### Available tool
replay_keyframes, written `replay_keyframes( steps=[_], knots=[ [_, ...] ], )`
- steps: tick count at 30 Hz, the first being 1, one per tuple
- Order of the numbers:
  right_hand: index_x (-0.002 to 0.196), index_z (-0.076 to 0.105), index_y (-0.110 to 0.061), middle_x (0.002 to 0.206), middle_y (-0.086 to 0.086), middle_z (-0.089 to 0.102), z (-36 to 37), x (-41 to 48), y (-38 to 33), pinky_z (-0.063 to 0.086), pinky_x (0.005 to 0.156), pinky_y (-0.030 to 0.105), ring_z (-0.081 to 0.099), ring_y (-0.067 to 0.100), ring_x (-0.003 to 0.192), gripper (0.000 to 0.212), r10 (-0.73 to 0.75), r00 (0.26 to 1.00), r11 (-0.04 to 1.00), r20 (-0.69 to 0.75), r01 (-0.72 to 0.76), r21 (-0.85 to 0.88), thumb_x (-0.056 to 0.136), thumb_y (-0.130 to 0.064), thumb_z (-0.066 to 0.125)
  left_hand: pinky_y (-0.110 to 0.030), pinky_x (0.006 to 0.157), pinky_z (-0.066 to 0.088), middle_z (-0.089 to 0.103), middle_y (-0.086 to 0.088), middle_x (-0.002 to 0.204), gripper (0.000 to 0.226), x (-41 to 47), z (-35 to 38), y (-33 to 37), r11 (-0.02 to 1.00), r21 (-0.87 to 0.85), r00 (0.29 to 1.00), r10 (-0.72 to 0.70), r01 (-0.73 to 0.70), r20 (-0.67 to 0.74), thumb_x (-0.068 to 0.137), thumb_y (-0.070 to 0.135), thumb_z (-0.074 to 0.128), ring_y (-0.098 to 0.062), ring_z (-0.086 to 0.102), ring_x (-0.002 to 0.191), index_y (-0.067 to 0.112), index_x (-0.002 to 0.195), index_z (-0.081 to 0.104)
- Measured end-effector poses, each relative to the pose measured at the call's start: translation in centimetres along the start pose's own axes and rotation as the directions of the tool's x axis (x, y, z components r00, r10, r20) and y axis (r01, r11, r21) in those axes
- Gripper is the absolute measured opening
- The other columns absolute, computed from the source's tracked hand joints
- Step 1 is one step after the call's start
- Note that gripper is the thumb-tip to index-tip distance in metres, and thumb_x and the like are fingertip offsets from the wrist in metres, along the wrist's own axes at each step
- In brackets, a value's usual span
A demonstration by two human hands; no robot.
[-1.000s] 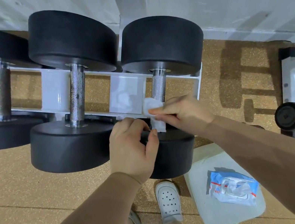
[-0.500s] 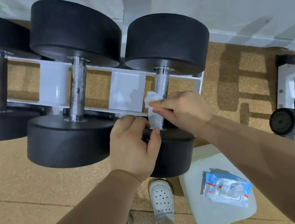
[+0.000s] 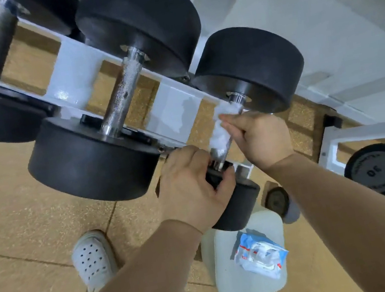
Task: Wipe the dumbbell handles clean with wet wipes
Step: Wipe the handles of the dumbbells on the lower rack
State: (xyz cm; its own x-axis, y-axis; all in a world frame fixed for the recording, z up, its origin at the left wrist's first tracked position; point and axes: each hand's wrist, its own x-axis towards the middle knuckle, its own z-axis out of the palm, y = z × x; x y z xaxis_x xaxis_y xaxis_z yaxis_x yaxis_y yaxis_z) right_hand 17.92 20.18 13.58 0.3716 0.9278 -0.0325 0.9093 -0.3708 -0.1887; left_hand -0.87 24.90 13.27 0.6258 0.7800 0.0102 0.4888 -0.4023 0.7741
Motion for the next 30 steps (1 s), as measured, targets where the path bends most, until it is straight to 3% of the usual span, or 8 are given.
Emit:
replay_keyframes(
  steps=[4, 9, 12, 16, 21, 23, 27, 30],
  knots=[
    [0.115, 0.074, -0.03, 0.095, 0.004, 0.077, -0.9, 1.6, -1.0, 0.059, 0.067, 0.039, 0.072, 0.027, 0.085, 0.025, 0.191, 0.981, 0.981, -0.032, -0.191, 0.03, 0.099, -0.038, 0.058, -0.037, 0.082, 0.048, 0.057, -0.002, 0.089, 0.039, -0.1, -0.5, 0.1, 0.989, -0.04, 0.989, -0.145, 0.144, -0.022, 0.076, 0.052, 0.068, -0.026, 0.053, 0.09, 0.014, 0.081, 0.062],
    [0.111, 0.065, -0.033, 0.082, 0.001, 0.069, -1.1, -0.5, -3.4, 0.052, 0.06, 0.036, 0.066, 0.028, 0.077, 0.028, 0.011, 0.894, 0.977, 0.448, 0.085, -0.196, 0.102, -0.047, 0.043, -0.042, 0.076, 0.047, 0.06, -0.007, 0.084, 0.037, 0.2, -0.4, -0.4, 0.991, -0.08, 0.992, -0.11, 0.105, -0.061, 0.072, 0.045, 0.076, -0.032, 0.056, 0.082, 0.011, 0.083, 0.066],
    [0.119, 0.064, -0.037, 0.085, 0.002, 0.071, -1.8, 1.5, -3.2, 0.054, 0.063, 0.036, 0.066, 0.03, 0.078, 0.032, 0.144, 0.938, 0.953, 0.315, -0.045, -0.301, 0.102, -0.051, 0.04, -0.043, 0.075, 0.046, 0.061, -0.008, 0.086, 0.038, 0.1, -0.1, -0.5, 0.992, -0.085, 0.992, -0.099, 0.093, -0.073, 0.072, 0.046, 0.073, -0.032, 0.056, 0.083, 0.01, 0.082, 0.067],
    [0.124, 0.066, -0.042, 0.095, 0.003, 0.076, -1.9, 1.7, -3.2, 0.056, 0.071, 0.037, 0.069, 0.029, 0.085, 0.03, 0.309, 0.929, 0.948, 0.203, -0.284, -0.14, 0.101, -0.048, 0.048, -0.044, 0.079, 0.046, 0.062, -0.007, 0.09, 0.045, -0.1, 0.0, -0.7, 0.991, -0.051, 0.991, -0.125, 0.123, -0.04, 0.073, 0.054, 0.069, -0.034, 0.058, 0.089, 0.011, 0.086, 0.067],
    [0.121, 0.066, -0.046, 0.101, -0.006, 0.076, -1.7, -1.1, -4.1, 0.056, 0.075, 0.032, 0.071, 0.021, 0.092, 0.03, 0.156, 0.874, 0.988, 0.46, -0.136, -0.076, 0.098, -0.053, 0.048, -0.046, 0.079, 0.048, 0.062, -0.008, 0.087, 0.043, -0.1, -0.1, -0.7, 0.985, -0.08, 0.987, -0.156, 0.153, -0.034, 0.073, 0.053, 0.07, -0.035, 0.059, 0.088, 0.01, 0.08, 0.067],
    [0.123, 0.064, -0.042, 0.09, 0.002, 0.073, -1.8, 0.5, -3.2, 0.055, 0.069, 0.034, 0.068, 0.029, 0.082, 0.03, 0.123, 0.904, 0.973, 0.41, -0.028, -0.23, 0.101, -0.049, 0.043, -0.044, 0.078, 0.046, 0.061, -0.007, 0.085, 0.043, 0.0, -0.1, -0.7, 0.985, -0.072, 0.987, -0.157, 0.155, -0.025, 0.071, 0.053, 0.071, -0.034, 0.058, 0.086, 0.011, 0.078, 0.065],
    [0.117, 0.066, -0.033, 0.088, 0.004, 0.073, -1.7, 2.6, -3.1, 0.057, 0.068, 0.039, 0.067, 0.032, 0.08, 0.031, 0.301, 0.933, 0.942, 0.197, -0.258, -0.217, 0.103, -0.045, 0.042, -0.04, 0.075, 0.044, 0.059, -0.005, 0.079, 0.043, 0.1, -0.3, -0.8, 0.99, -0.045, 0.991, -0.133, 0.132, -0.024, 0.071, 0.053, 0.072, -0.031, 0.055, 0.082, 0.011, 0.074, 0.061],
    [0.115, 0.067, -0.034, 0.091, 0.0, 0.073, -2.1, 0.7, -4.4, 0.053, 0.066, 0.032, 0.067, 0.027, 0.082, 0.03, 0.191, 0.878, 0.98, 0.44, -0.142, -0.142, 0.103, -0.046, 0.042, -0.042, 0.08, 0.045, 0.062, -0.005, 0.083, 0.042, 0.0, -0.3, -0.6, 0.988, -0.046, 0.989, -0.15, 0.149, -0.014, 0.072, 0.054, 0.07, -0.033, 0.057, 0.087, 0.012, 0.077, 0.064]
  ],
)
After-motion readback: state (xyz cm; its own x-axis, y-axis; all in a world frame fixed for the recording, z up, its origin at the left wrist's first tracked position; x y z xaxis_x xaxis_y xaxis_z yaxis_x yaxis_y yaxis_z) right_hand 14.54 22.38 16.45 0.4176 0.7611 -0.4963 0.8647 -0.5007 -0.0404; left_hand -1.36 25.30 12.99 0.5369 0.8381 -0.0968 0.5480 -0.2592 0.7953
